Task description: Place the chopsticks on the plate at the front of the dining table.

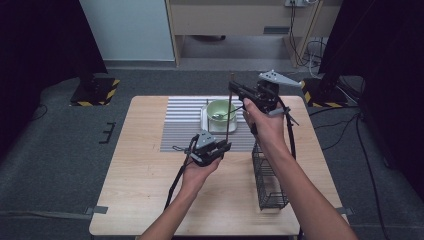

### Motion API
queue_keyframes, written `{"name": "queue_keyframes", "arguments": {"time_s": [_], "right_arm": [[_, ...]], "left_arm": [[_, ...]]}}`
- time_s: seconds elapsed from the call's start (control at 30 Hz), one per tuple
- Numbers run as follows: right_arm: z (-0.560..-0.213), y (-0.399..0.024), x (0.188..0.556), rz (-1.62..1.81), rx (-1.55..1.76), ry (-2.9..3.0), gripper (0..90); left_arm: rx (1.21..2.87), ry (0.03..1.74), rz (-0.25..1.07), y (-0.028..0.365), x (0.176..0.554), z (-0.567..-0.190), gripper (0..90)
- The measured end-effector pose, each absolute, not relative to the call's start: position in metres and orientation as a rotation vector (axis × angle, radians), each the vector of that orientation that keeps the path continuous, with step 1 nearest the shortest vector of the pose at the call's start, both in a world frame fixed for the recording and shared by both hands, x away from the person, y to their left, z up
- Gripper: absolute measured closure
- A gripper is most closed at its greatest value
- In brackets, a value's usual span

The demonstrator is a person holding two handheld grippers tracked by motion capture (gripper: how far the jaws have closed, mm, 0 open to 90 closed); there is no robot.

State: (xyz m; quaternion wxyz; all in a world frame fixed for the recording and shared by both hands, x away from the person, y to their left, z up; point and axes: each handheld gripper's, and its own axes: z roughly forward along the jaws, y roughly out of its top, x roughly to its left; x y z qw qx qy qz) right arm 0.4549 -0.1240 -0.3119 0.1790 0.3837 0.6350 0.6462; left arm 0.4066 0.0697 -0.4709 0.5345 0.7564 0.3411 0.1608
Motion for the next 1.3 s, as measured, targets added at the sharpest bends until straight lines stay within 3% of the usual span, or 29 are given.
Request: {"name": "queue_keyframes", "arguments": {"time_s": [1.3], "right_arm": [[-0.3127, -0.1253, 0.4555, 1.816, 1.091, 1.8, 83.8]], "left_arm": [[1.788, 0.828, 0.387, 0.076, 0.4058, -0.4706, 85.5]]}}
